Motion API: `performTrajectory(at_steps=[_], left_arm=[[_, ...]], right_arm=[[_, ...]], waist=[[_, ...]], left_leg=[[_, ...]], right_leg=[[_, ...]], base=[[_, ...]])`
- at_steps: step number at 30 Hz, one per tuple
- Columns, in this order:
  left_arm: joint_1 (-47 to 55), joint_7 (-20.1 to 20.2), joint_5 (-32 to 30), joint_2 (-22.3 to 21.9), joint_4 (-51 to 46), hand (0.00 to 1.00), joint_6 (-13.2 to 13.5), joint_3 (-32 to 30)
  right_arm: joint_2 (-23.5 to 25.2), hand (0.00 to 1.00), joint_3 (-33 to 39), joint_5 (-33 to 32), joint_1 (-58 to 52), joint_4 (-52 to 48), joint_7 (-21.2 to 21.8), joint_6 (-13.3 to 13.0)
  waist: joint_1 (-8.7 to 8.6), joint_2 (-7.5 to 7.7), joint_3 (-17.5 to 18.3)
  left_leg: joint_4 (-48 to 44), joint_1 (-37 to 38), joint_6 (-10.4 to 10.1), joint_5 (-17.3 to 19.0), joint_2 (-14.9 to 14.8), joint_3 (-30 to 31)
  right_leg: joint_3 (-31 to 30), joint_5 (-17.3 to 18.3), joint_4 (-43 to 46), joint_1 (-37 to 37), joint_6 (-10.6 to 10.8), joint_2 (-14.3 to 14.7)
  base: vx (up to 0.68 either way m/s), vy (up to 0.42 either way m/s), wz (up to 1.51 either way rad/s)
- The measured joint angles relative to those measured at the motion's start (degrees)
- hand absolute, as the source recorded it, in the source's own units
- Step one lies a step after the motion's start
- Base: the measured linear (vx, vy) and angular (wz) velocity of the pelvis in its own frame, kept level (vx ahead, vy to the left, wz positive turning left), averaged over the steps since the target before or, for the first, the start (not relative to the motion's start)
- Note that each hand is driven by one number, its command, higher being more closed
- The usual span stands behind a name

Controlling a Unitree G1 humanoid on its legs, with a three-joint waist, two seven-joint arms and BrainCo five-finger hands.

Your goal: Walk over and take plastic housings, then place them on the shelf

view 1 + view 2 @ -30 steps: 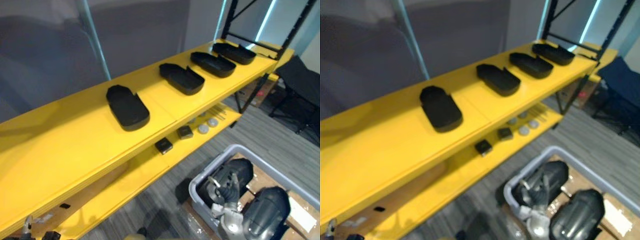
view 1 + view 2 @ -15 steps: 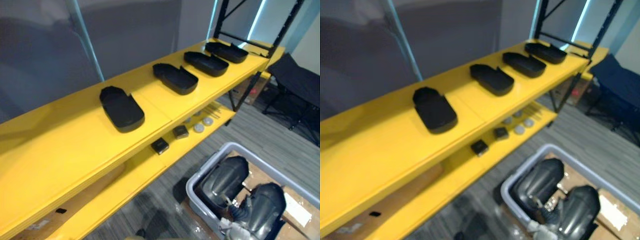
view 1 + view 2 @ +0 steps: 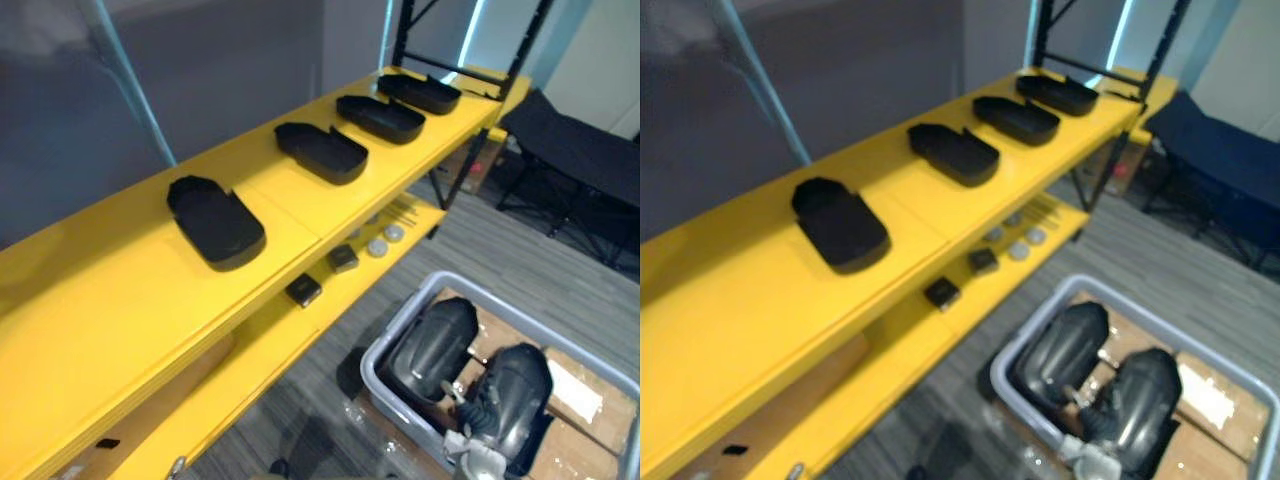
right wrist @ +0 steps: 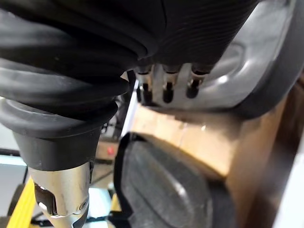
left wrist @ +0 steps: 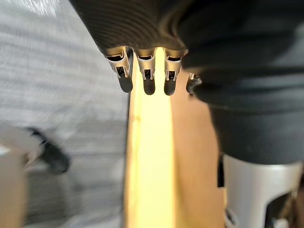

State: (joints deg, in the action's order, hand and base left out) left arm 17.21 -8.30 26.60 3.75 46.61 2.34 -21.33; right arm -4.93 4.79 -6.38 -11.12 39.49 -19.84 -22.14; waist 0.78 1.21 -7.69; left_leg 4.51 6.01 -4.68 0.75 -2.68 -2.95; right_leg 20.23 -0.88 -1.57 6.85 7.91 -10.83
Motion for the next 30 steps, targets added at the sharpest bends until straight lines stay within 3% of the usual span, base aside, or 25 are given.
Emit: performTrajectory(at_steps=[3,6,13,17,23,30], left_arm=[[-0.48,1.05,0.16,0.76,1.85,0.00,0.00,2.41],[-0.64,1.72,0.14,1.00,2.61,0.00,0.01,3.94],[-1.10,2.66,0.09,1.41,7.21,0.00,0.04,4.59],[-1.14,3.10,0.08,1.74,8.67,0.00,-0.02,4.58],[-1.27,3.85,-0.22,1.80,9.34,0.00,-0.39,4.55],[-1.69,3.86,-0.74,1.81,10.97,0.00,-0.43,4.55]], right_arm=[[-0.07,0.00,-0.55,4.52,0.00,-0.74,-0.35,-0.01],[-0.63,0.00,-2.90,9.65,-0.09,-2.74,-3.42,-0.04],[-0.73,0.00,-5.28,18.18,-0.16,-13.97,-17.43,-2.02],[-0.77,0.00,-6.07,19.06,-0.26,-18.35,-20.16,-2.86],[-1.29,0.00,-9.90,18.88,-1.12,-22.39,-16.67,-4.22],[-3.55,0.00,-19.70,12.75,-0.58,-29.74,-2.40,-5.71]], waist=[[-0.28,0.01,0.00],[-0.27,0.02,0.00],[-0.28,0.16,0.04],[-0.36,0.72,0.35],[-0.54,1.38,0.79],[-0.57,1.51,0.96]], left_leg=[[0.00,0.15,-0.08,0.26,-0.16,-0.56],[0.00,0.54,-0.16,0.42,-0.16,-0.82],[-0.01,1.06,-0.22,0.85,-0.27,-2.53],[-0.02,1.16,-0.33,0.99,-0.47,-3.07],[-0.02,1.37,-0.34,1.06,-0.65,-3.43],[-0.33,1.84,-0.20,1.53,-0.66,-3.82]], right_leg=[[-0.49,-0.02,-0.02,-0.02,0.03,0.12],[-1.16,-0.07,-0.04,-0.01,0.06,0.15],[-2.91,-0.22,-0.04,-0.53,0.06,0.29],[-3.26,-0.33,-0.06,-0.79,0.01,0.76],[-3.59,-0.33,-0.07,-0.80,0.00,0.90],[-4.43,-0.35,-0.06,-0.79,-0.03,0.99]], base=[[0.01,-0.002,-0.09],[0.03,0.002,-0.06],[0.01,0.004,-0.11],[0.00,-0.013,-0.08],[0.00,-0.003,-0.03],[0.00,-0.003,-0.06]])
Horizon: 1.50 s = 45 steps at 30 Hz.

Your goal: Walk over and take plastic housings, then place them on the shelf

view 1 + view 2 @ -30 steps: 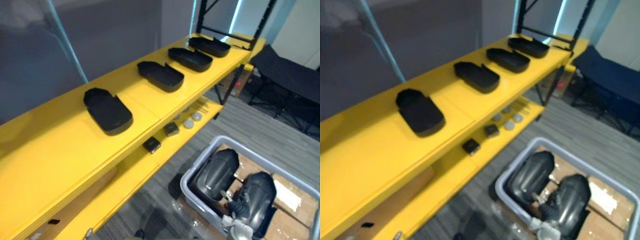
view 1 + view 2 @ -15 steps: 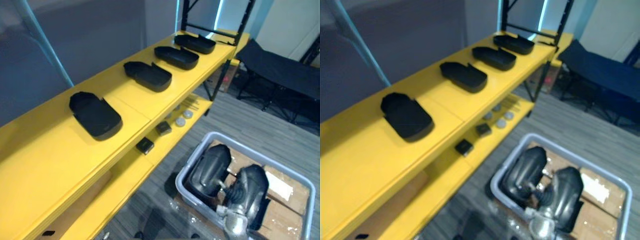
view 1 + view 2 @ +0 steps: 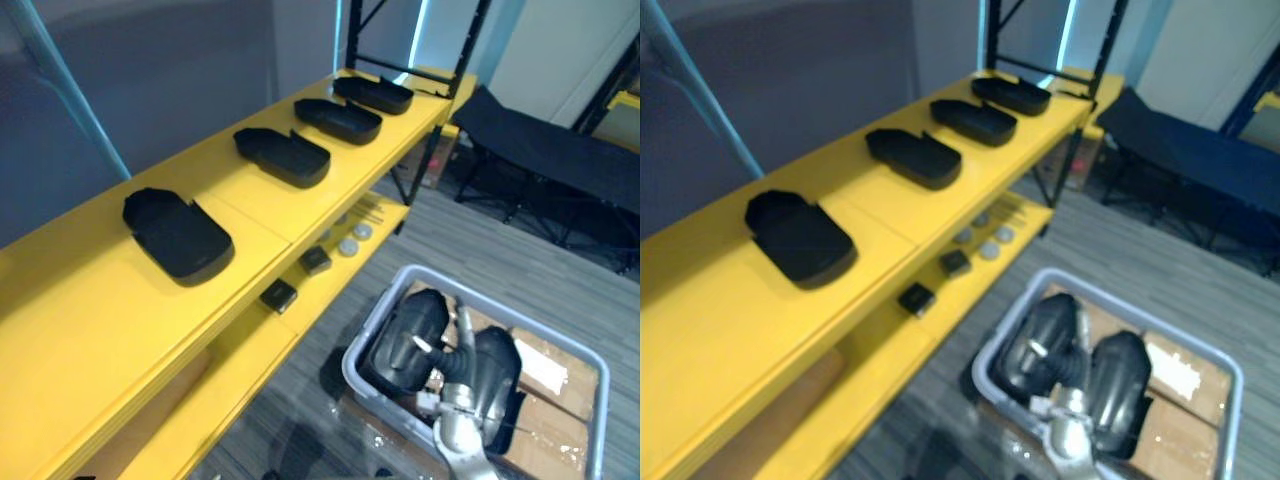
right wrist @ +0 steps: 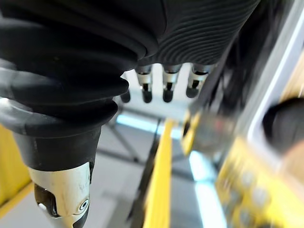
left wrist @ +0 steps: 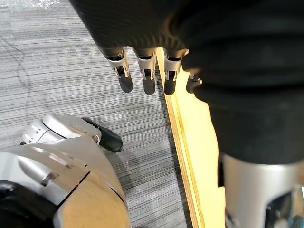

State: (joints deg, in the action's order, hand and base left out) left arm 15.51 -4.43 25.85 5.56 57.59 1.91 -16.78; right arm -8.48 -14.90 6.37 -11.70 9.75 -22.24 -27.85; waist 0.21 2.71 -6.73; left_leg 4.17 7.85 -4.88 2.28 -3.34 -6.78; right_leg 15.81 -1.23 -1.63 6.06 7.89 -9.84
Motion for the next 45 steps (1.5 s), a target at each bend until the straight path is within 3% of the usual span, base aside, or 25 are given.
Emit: performTrajectory(at_steps=[6,13,20,26,32,38,45], left_arm=[[-1.00,-0.06,-2.19,0.07,0.39,0.00,-0.09,0.00],[-2.22,-0.08,-3.74,0.52,1.52,0.00,-1.16,0.10],[-2.36,-0.23,-3.85,0.85,2.08,0.00,-1.53,0.94],[-3.20,-0.41,-4.36,0.85,2.07,0.00,-2.36,1.91],[-3.35,-0.61,-4.37,0.88,2.06,0.00,-2.59,2.36],[-3.73,-1.75,-4.30,0.96,2.04,0.00,-3.36,4.50],[-3.69,-1.77,-4.30,0.73,2.03,0.00,-3.70,4.81]], right_arm=[[-0.61,0.00,-6.72,-11.02,3.41,-2.44,16.03,1.38],[-3.14,0.00,-12.82,-20.46,5.30,-2.14,33.44,10.86],[-3.52,0.00,-16.80,-23.22,5.84,2.24,42.22,17.45],[-3.74,0.00,-18.43,-23.38,6.06,8.88,43.37,21.52],[-3.68,0.00,-16.23,-18.45,5.34,20.71,39.08,21.75],[-3.25,0.00,-8.76,-14.48,4.82,28.83,34.95,21.44],[-1.78,0.00,-3.50,-12.33,4.03,36.25,35.63,21.37]], waist=[[0.41,0.54,0.34],[0.55,1.44,0.92],[0.63,1.65,1.06],[0.64,1.74,1.12],[0.61,1.79,1.15],[0.48,1.23,0.83],[0.47,0.49,1.29]], left_leg=[[-0.11,-0.22,0.01,0.01,0.05,0.23],[-0.87,-1.04,0.07,0.08,0.06,1.30],[-0.92,-1.03,0.07,0.08,0.05,1.36],[-0.91,-1.06,0.07,0.08,0.05,1.28],[-1.08,-1.05,0.06,0.08,0.04,1.08],[-1.74,-0.90,0.06,0.08,0.01,1.00],[-0.45,-0.68,0.02,-0.59,0.12,1.18]], right_leg=[[0.21,0.00,-0.03,0.00,0.00,0.00],[1.24,-0.01,0.01,0.14,0.00,-0.09],[1.32,0.00,0.04,0.17,0.00,-0.11],[1.31,-0.01,0.04,0.16,0.00,-0.12],[1.28,0.00,0.21,0.17,0.00,-0.16],[1.20,0.10,1.06,0.12,-0.13,-0.31],[1.41,0.10,1.09,0.17,-0.13,-0.37]], base=[[0.00,0.000,0.01],[0.00,-0.003,0.07],[0.00,0.000,0.00],[0.00,0.000,0.00],[0.00,0.000,0.00],[-0.02,0.000,0.00],[0.00,-0.002,0.01]])
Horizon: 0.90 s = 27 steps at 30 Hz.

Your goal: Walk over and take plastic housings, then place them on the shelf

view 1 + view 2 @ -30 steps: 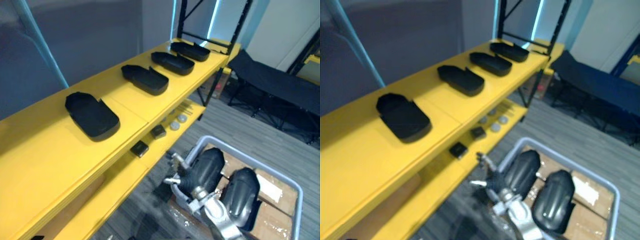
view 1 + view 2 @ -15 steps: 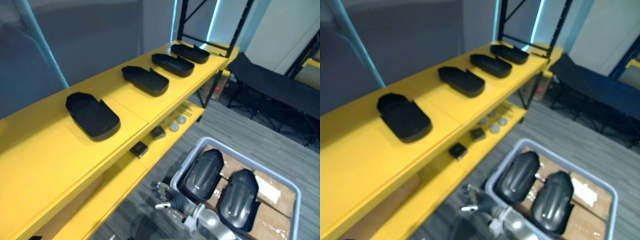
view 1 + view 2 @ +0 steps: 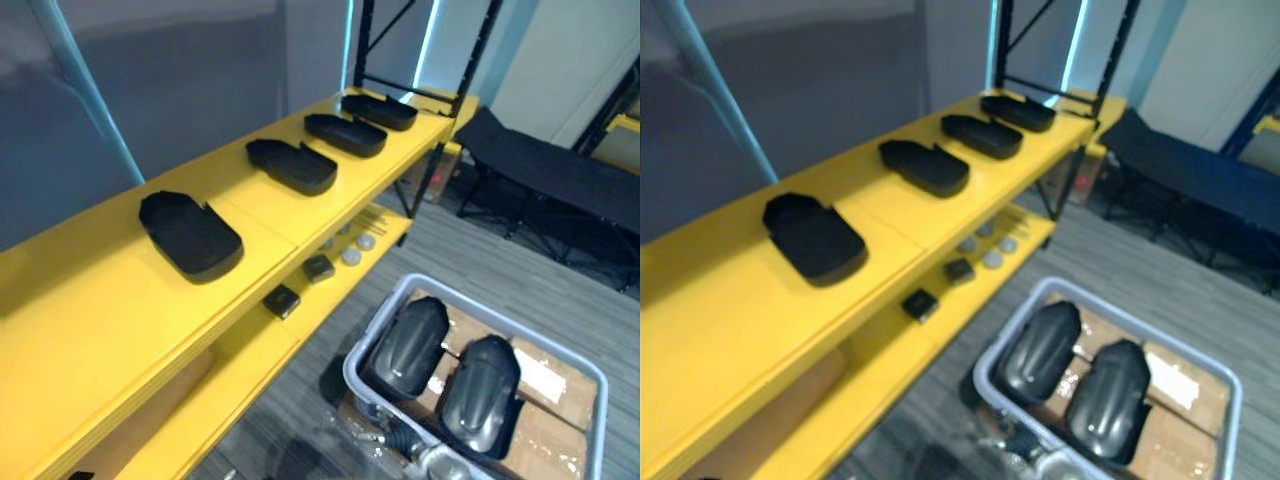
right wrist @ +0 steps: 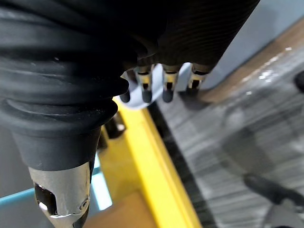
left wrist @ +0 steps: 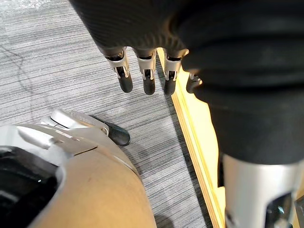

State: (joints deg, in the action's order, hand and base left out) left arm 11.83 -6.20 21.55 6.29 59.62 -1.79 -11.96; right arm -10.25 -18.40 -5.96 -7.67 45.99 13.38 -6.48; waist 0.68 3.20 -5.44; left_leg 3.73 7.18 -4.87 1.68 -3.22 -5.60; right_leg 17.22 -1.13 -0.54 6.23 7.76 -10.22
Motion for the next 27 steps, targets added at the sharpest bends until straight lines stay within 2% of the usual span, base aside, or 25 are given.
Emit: performTrajectory(at_steps=[4,12,22,23,27], left_arm=[[-0.11,-0.04,0.00,0.51,-0.05,0.00,-0.13,1.99],[-0.26,-0.02,-0.09,0.61,0.02,0.00,-0.30,2.17],[-0.88,0.04,-0.08,0.89,0.35,0.00,-0.08,4.26],[-1.20,0.05,-0.24,1.17,0.75,0.00,0.34,4.26],[-1.26,0.05,-0.26,1.32,0.76,0.00,0.33,4.26]], right_arm=[[0.90,0.00,4.06,0.08,0.02,3.20,1.59,-0.09],[2.63,0.00,9.15,0.15,0.25,7.60,1.30,-0.99],[4.05,0.00,18.48,2.16,1.85,13.56,-4.28,-1.01],[5.60,0.00,24.44,0.95,2.45,15.93,-5.98,-0.90],[5.60,0.00,24.56,0.94,2.43,15.93,-5.97,-0.90]], waist=[[-0.01,0.03,-0.15],[0.00,0.09,-0.14],[-0.04,-0.24,-1.33],[-0.32,0.12,-1.94],[-0.49,0.13,-1.99]], left_leg=[[0.83,0.84,0.09,-0.56,0.44,0.30],[1.20,0.90,0.30,-0.70,1.26,0.41],[1.34,1.77,0.41,-0.80,1.32,0.96],[1.36,1.80,0.20,-0.61,1.53,0.22],[1.36,1.82,0.22,-0.54,1.52,0.09]], right_leg=[[0.23,-0.03,-0.25,0.89,0.06,-0.24],[0.38,-0.21,-0.35,1.04,0.38,-0.72],[1.49,-0.20,-1.30,2.82,0.42,-0.71],[1.60,-0.67,-3.10,3.69,0.83,-0.69],[1.51,-0.67,-3.12,3.67,0.83,-0.69]], base=[[0.02,-0.007,0.04],[0.00,0.000,0.00],[0.00,-0.002,0.03],[0.00,0.000,0.00],[0.00,0.000,0.00]])
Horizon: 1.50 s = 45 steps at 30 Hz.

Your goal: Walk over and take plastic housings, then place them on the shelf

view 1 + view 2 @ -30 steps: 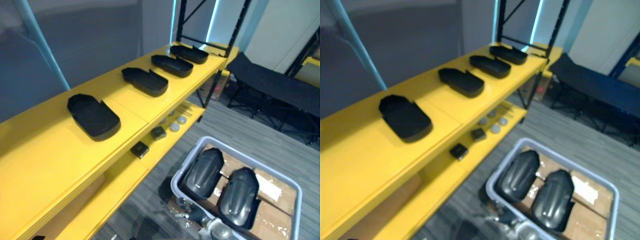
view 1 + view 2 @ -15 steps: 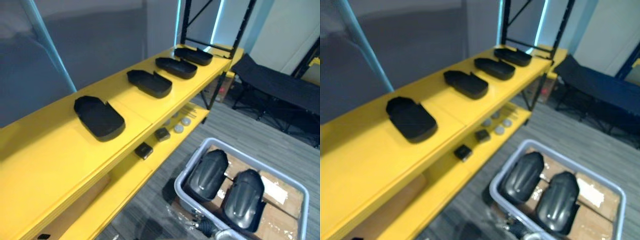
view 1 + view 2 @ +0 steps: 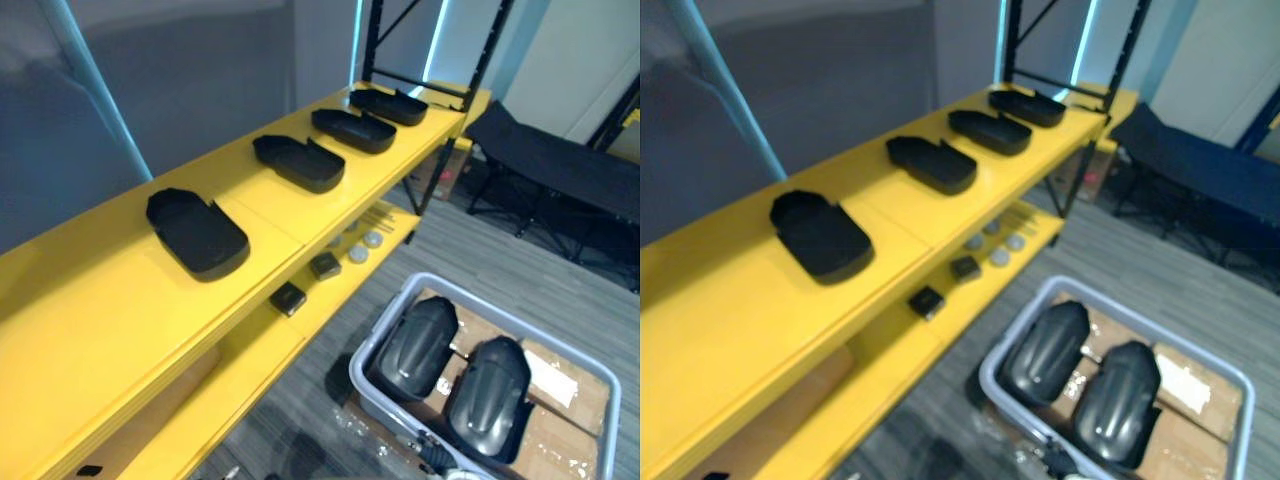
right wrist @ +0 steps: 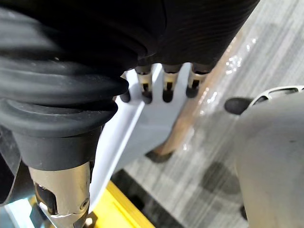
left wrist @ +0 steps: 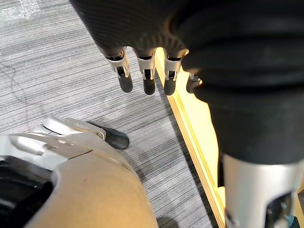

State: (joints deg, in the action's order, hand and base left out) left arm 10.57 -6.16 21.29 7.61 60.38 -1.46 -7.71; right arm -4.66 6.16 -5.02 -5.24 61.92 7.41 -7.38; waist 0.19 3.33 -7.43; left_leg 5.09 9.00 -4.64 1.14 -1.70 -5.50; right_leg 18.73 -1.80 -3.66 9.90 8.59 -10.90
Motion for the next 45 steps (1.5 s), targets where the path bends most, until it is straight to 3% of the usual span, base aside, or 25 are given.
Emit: performTrajectory(at_steps=[4,14,18,27,31,38,41,43,44,45], left_arm=[[-0.64,0.16,-1.18,0.13,0.03,0.00,-0.77,0.00],[-3.60,0.86,-2.12,0.99,1.71,0.00,-7.34,-0.09],[-3.88,0.82,-3.14,0.89,1.77,0.00,-7.30,0.07],[-3.87,0.44,-3.44,1.95,2.73,0.00,-7.29,2.25],[-3.82,0.25,-3.87,2.15,3.42,0.00,-7.27,2.24],[-3.88,0.76,-6.78,1.74,3.76,0.00,-6.86,2.19],[-4.47,1.44,-8.91,2.00,3.76,0.00,-6.58,2.27],[-4.68,1.93,-9.04,2.00,3.67,0.00,-6.45,2.28],[-4.86,1.96,-9.21,2.15,3.61,0.00,-6.29,2.23],[-5.61,1.64,-10.04,2.46,3.36,0.00,-6.12,2.03]], right_arm=[[0.07,0.00,1.38,-1.13,-0.31,0.00,-0.02,0.42],[0.52,0.00,5.19,-3.20,-1.20,0.34,-0.43,4.49],[0.56,0.00,5.13,-2.49,-0.68,0.42,-2.66,4.88],[0.98,0.00,4.36,-2.08,-1.51,0.76,-2.38,3.86],[0.94,0.00,3.76,-2.12,-2.54,0.75,-2.25,3.82],[0.98,0.00,5.22,-2.66,-4.28,0.65,-2.18,3.89],[1.68,0.00,7.89,-2.69,-5.90,0.30,-2.48,3.82],[1.63,0.00,8.44,-2.69,-5.96,0.11,-2.55,3.59],[1.73,0.00,8.38,-2.70,-6.01,-0.41,-2.58,3.15],[2.14,0.00,8.34,-2.70,-6.05,-1.24,-2.59,2.53]], waist=[[-0.32,-0.08,-0.09],[-1.11,0.32,-1.20],[-1.02,0.37,-1.14],[-0.86,1.23,-0.58],[-0.89,1.23,-0.41],[-1.05,1.17,0.02],[-1.34,1.38,-0.37],[-1.37,1.04,-0.70],[-1.43,0.59,-0.80],[-1.42,1.11,-1.63]], left_leg=[[0.00,-0.08,0.10,0.33,0.00,-0.81],[-0.34,0.50,0.34,1.53,0.25,-3.02],[-0.36,1.97,0.36,1.51,0.24,-2.76],[-0.07,2.06,0.93,1.03,0.29,-0.87],[-0.01,2.02,0.75,0.27,0.21,-0.02],[-0.36,2.06,1.16,0.66,0.85,-0.34],[-0.38,2.00,1.46,0.81,1.38,-0.44],[-0.38,1.91,1.80,1.07,0.50,-1.40],[-0.45,1.86,2.14,1.29,-0.29,-2.22],[-2.30,0.94,2.96,2.10,-0.55,-3.52]], right_leg=[[-1.30,0.02,0.02,-0.70,-0.03,0.09],[-4.67,0.25,0.18,-1.75,-0.74,0.30],[-4.64,1.18,1.60,-0.65,-2.27,0.29],[-4.82,3.02,4.40,-1.15,-3.46,-0.02],[-4.97,4.42,5.89,-1.57,-1.33,-0.15],[-7.81,6.37,9.45,-3.20,0.28,-0.74],[-9.79,5.35,13.04,-4.89,1.61,-1.55],[-12.82,3.72,16.50,-7.66,0.96,-0.47],[-13.80,1.84,18.68,-9.62,0.91,0.36],[-13.94,-0.17,22.46,-12.69,0.92,0.55]], base=[[0.01,0.009,-0.12],[0.06,0.008,-0.13],[0.04,0.000,0.08],[-0.06,0.014,0.07],[-0.10,-0.028,0.12],[0.00,0.004,-0.01],[0.06,0.083,-0.03],[-0.03,0.142,-0.23],[-0.12,0.108,-0.44],[-0.14,0.097,-0.42]])
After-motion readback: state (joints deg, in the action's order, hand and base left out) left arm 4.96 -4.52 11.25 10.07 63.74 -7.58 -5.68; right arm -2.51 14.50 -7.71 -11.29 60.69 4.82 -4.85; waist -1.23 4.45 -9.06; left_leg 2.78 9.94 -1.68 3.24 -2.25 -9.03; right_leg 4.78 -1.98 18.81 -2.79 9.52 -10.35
